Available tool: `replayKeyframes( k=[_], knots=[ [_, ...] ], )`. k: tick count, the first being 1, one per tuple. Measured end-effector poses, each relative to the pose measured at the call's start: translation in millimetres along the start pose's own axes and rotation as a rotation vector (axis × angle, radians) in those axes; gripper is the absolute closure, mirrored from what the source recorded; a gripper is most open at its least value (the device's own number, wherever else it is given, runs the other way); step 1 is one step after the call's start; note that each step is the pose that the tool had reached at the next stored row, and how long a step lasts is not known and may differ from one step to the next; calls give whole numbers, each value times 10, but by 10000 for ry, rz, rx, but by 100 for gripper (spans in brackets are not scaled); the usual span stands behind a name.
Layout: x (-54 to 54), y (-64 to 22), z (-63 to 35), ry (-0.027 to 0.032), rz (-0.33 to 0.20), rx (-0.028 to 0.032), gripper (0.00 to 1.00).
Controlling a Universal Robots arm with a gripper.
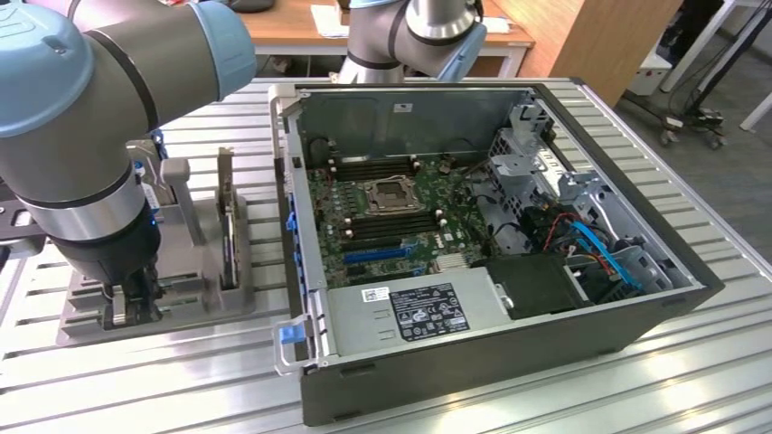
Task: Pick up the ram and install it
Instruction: 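Pick up the ram and move it above insertion slot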
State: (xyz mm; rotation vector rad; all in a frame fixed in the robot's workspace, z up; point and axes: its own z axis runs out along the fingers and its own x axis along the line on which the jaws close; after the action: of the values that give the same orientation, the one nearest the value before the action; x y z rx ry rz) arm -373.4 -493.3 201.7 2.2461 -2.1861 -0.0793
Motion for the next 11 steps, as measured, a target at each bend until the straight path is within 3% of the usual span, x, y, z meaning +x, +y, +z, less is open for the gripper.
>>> replayKeyframes(
  k=[11],
  knots=[
    [-29,-1,2,0,-1,1,65]
  ],
)
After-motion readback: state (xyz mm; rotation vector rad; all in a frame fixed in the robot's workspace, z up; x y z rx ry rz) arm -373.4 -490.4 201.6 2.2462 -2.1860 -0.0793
